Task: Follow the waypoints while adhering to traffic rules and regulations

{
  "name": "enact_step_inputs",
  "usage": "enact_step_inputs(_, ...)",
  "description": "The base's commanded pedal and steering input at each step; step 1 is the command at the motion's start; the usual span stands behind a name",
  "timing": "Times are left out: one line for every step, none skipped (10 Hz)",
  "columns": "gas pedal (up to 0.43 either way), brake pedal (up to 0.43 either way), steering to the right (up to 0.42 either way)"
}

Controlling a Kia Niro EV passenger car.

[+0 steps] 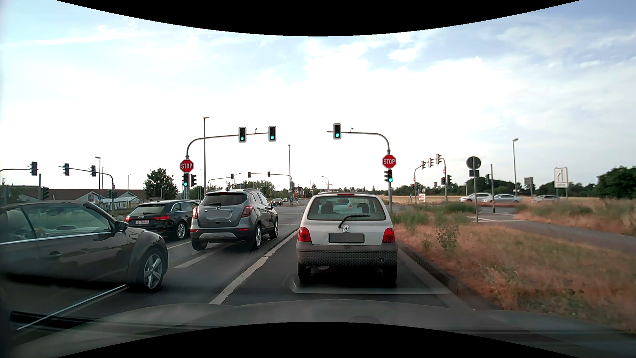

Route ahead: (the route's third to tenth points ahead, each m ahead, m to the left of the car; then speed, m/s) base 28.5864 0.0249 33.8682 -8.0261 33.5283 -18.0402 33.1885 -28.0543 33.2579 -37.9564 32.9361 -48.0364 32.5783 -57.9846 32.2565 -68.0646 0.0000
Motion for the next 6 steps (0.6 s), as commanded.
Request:
enact_step_inputs(0.000, 0.195, -0.010)
enact_step_inputs(0.000, 0.116, -0.009)
enact_step_inputs(0.000, 0.067, -0.010)
enact_step_inputs(0.000, 0.037, -0.010)
enact_step_inputs(0.000, 0.018, -0.010)
enact_step_inputs(0.000, 0.006, -0.010)
